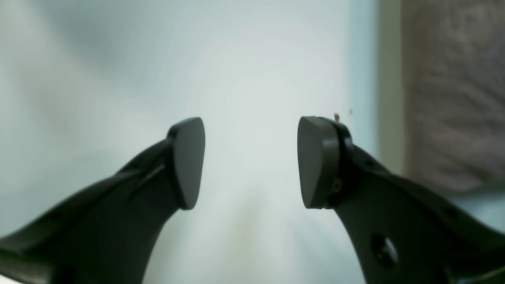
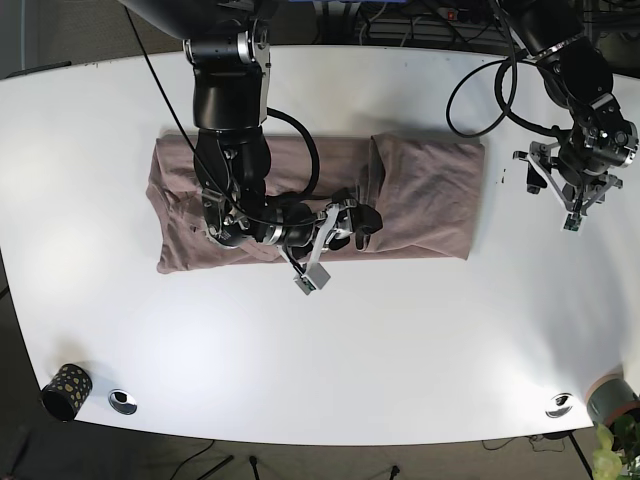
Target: Fold the T-shirt properly
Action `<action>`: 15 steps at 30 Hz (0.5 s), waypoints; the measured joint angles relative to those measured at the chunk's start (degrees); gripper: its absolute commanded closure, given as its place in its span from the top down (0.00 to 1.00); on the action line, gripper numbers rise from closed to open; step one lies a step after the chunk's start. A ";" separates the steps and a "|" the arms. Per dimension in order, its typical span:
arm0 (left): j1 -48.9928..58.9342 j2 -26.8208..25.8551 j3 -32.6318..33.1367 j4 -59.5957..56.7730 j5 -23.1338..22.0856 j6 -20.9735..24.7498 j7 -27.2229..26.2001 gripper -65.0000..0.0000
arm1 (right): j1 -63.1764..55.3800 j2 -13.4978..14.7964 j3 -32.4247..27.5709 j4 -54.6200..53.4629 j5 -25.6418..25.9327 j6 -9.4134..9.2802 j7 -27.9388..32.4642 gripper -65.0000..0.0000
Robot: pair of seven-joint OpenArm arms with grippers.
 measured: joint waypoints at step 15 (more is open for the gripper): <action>-0.07 0.24 0.07 -0.04 0.26 0.02 0.33 0.53 | 0.50 -0.04 -10.08 -3.19 -0.11 0.04 10.99 0.03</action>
